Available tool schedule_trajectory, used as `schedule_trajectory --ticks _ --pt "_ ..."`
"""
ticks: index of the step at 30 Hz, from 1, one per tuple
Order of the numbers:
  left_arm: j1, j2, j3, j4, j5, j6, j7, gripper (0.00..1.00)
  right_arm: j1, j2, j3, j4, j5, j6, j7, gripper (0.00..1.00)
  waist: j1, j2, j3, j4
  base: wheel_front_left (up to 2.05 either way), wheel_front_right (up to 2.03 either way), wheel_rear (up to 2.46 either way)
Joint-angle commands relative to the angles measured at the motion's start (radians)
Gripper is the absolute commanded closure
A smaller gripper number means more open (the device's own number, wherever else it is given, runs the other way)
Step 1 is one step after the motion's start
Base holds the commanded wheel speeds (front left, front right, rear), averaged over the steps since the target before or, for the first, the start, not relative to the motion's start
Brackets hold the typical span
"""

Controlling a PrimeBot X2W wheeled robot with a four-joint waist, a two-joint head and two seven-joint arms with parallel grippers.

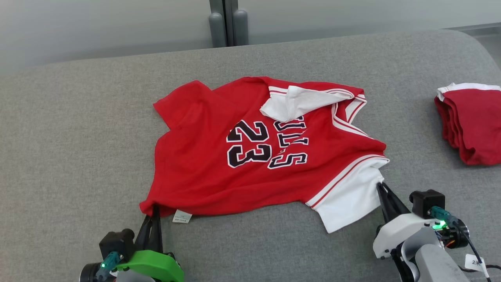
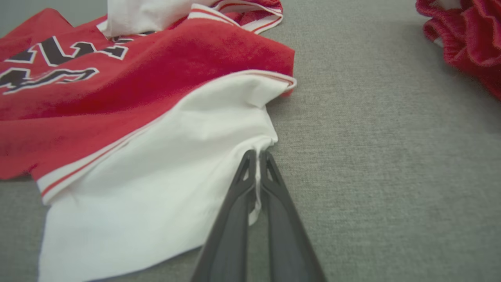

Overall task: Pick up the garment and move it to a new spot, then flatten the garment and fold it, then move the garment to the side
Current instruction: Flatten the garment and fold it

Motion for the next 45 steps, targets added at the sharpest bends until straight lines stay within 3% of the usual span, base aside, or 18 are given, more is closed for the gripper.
schedule_trajectory --ticks 1,14,20,26,34,45 --pt "0.013 0.005 0.005 -0.025 0.014 -0.012 0.000 1.00 0.009 -0.004 0.002 -0.041 0.026 -0.001 0.001 1.00 0.0000 0.0000 -0.013 0.002 0.00 0.00 0.00" --pt "-0.070 0.020 0.036 -0.310 0.123 -0.085 0.000 1.00 -0.073 -0.008 -0.017 -0.408 0.194 -0.001 0.000 1.00 0.0000 0.0000 -0.099 0.003 0.00 0.00 0.00" --pt "-0.232 0.112 0.039 -0.405 0.134 -0.098 0.000 1.00 -0.221 -0.085 0.002 -0.543 0.273 -0.001 0.000 1.00 0.0000 0.0000 -0.118 -0.021 0.00 0.00 0.00" --pt "-0.461 0.227 0.021 -0.465 0.088 -0.099 0.054 1.00 -0.440 -0.216 0.024 -0.626 0.295 -0.001 0.054 1.00 0.0000 0.0000 -0.104 -0.039 0.00 0.00 0.00" --pt "-0.721 0.324 -0.049 -0.416 0.022 -0.099 0.181 1.00 -0.690 -0.305 0.068 -0.550 0.276 -0.001 0.134 1.00 0.0000 0.0000 -0.002 -0.041 0.00 0.00 0.00" --pt "-0.975 0.274 -0.082 -0.130 0.031 -0.087 0.140 1.00 -0.978 -0.310 0.155 -0.267 0.153 -0.001 0.059 1.00 0.0000 0.0000 0.215 -0.031 0.00 0.00 0.00"
